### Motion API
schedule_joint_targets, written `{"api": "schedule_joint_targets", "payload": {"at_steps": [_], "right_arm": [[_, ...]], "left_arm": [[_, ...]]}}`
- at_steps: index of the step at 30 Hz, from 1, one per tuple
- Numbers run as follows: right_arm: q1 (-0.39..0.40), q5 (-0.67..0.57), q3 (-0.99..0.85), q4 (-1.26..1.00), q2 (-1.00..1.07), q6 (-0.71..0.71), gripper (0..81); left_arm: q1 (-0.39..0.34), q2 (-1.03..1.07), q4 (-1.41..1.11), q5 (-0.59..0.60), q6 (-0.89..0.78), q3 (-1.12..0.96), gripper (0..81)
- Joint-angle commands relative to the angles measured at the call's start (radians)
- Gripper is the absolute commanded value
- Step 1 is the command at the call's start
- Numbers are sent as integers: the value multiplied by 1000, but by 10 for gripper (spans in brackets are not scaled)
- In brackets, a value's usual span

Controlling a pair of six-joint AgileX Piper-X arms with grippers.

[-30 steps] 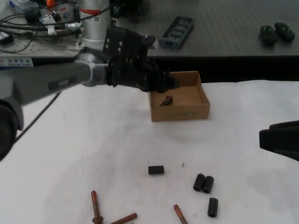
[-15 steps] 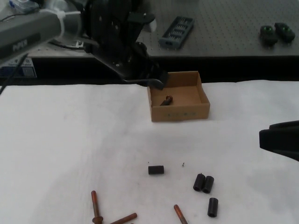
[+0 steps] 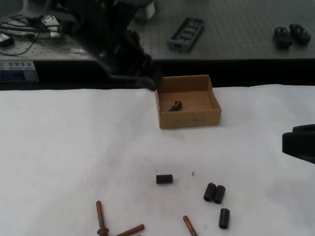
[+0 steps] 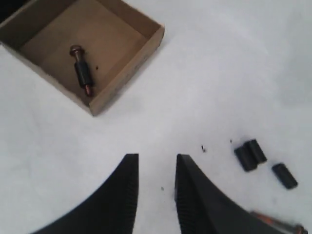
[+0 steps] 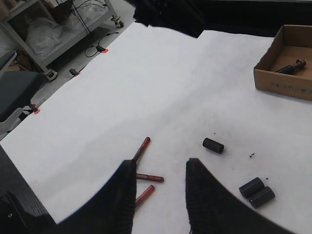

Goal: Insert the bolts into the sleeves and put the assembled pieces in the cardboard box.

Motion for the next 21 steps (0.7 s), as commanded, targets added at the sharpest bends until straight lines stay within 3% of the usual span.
{"api": "schedule_joint_targets", "payload": {"at_steps": [1,4,11,21], "right_arm": [[-8,-6,-12,12,-19,6,265],[-8,-6,-12,21,-18,6,265],[-8,-6,-12,24,-18,6,265],[-8,-6,-12,24,-18,6,265]], "left_arm": [[-4,-30,-11,-50,51,58,201],[-21,-52,-30,-159,165,137,201],[-68,-52,-127,-164,336,214,209],[-74,-43,-160,-195,543,248,288]]}}
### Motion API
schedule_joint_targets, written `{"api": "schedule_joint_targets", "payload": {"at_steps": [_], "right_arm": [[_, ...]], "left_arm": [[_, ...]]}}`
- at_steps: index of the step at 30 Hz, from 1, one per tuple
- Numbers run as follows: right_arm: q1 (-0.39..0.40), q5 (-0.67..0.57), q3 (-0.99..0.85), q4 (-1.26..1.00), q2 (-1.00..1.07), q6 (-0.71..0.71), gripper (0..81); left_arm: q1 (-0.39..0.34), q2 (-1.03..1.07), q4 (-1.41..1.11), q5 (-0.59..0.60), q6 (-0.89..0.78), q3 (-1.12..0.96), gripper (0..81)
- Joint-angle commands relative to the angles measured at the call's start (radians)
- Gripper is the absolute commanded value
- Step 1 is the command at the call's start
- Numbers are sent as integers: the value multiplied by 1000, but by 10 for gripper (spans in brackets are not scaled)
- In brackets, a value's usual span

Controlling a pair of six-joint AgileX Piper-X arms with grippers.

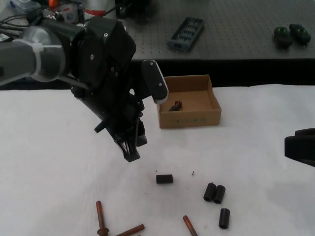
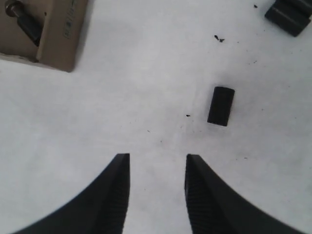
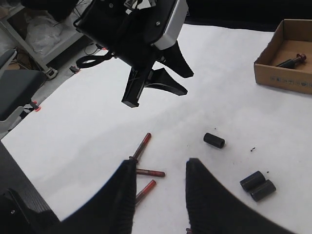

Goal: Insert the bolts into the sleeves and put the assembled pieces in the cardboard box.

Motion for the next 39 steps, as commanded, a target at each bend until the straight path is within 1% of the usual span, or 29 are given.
{"api": "schedule_joint_targets", "payload": {"at_steps": [1,5,12,23,25,29,39], "right_arm": [[-8,-6,-12,0,-8,0,265],[-8,-6,-12,0,-8,0,265],[-8,-6,-12,54,-8,-26,265],[-8,-6,-10,88,-8,-52,265],[-8,-6,-10,88,-8,-52,265],[-8,-6,-7,88,-8,-52,265],[-8,-6,-1,97,-8,-52,265]], "left_arm": [[-4,-3,-11,-7,46,-1,288],[-15,29,-11,-10,101,-1,288],[-37,81,-11,-10,129,-1,288],[-45,137,-27,3,171,-1,284],[-51,141,-43,3,171,-1,284],[-68,141,-48,48,171,-1,284],[-90,181,-33,47,159,-1,284]]}}
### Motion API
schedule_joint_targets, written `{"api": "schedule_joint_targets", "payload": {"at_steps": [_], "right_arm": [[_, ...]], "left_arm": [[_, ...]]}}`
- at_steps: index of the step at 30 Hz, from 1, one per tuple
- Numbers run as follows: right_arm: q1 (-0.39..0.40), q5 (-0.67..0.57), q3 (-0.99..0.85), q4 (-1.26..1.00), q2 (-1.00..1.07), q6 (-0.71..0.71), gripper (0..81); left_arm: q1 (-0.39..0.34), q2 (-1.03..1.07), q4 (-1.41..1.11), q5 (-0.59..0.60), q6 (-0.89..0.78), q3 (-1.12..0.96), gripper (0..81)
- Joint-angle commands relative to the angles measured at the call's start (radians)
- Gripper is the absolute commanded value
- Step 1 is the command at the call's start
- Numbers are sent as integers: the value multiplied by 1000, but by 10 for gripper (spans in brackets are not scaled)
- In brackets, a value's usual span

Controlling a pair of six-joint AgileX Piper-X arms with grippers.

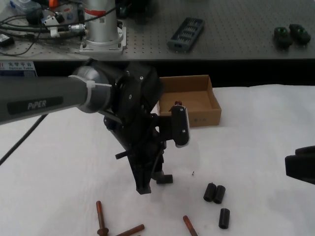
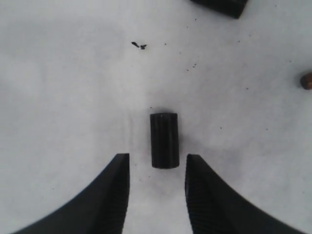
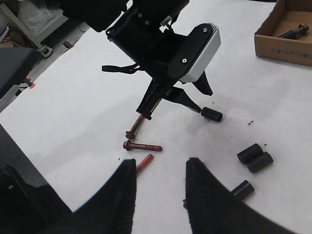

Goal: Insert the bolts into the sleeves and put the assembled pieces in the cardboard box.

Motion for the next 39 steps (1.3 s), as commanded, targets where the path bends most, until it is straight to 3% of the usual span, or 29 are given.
{"api": "schedule_joint_targets", "payload": {"at_steps": [1,39], "right_arm": [[-8,-6,-4,7,-8,-10,265],[-8,-43,-4,42,-81,-10,265]], "left_arm": [[-7,12,9,8,-3,-4,284],[-33,83,-73,-6,1,-4,284]]}}
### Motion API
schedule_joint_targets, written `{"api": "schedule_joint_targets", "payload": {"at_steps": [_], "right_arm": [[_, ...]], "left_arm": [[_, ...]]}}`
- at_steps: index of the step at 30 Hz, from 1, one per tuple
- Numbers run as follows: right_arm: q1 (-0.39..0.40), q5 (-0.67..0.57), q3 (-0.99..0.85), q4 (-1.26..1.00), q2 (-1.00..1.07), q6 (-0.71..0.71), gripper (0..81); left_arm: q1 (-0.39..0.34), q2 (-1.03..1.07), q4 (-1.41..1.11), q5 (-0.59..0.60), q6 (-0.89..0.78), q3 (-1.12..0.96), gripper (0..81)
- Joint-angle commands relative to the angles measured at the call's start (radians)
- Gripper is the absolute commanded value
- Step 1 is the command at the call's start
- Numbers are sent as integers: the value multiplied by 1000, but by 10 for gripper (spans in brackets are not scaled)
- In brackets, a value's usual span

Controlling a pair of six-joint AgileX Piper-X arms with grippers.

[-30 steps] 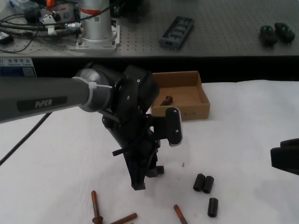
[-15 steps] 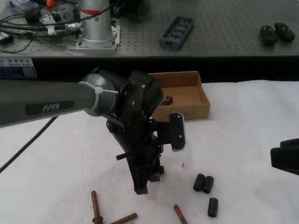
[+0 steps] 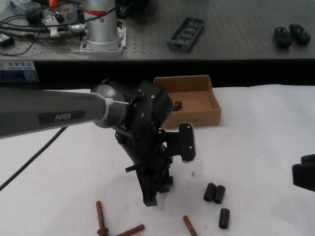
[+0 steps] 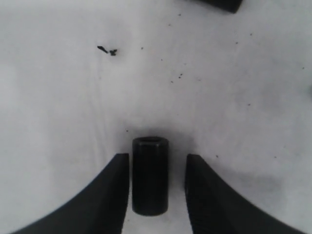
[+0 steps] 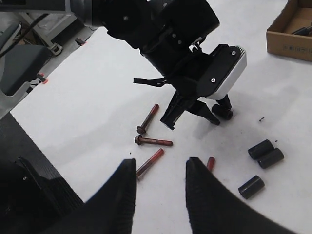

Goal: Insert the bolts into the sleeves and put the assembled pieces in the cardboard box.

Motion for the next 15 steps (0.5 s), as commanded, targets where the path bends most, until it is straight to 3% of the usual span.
{"api": "schedule_joint_targets", "payload": {"at_steps": [1,4,10,15], "right_arm": [[-8,-11,-5,-2,-33,-9,265],[-8,-11,-5,-2,-50,-9,265],[-8,0,-5,-1,-55,-9,265],[-8,0,-5,-1,-55,-5,265]], "left_arm": [[-4,2,-32,-7,1,-1,284],[-4,3,-31,-7,1,-1,277],[-4,3,-29,-7,-36,-1,155],[-4,3,-8,-7,-99,-1,147]]}}
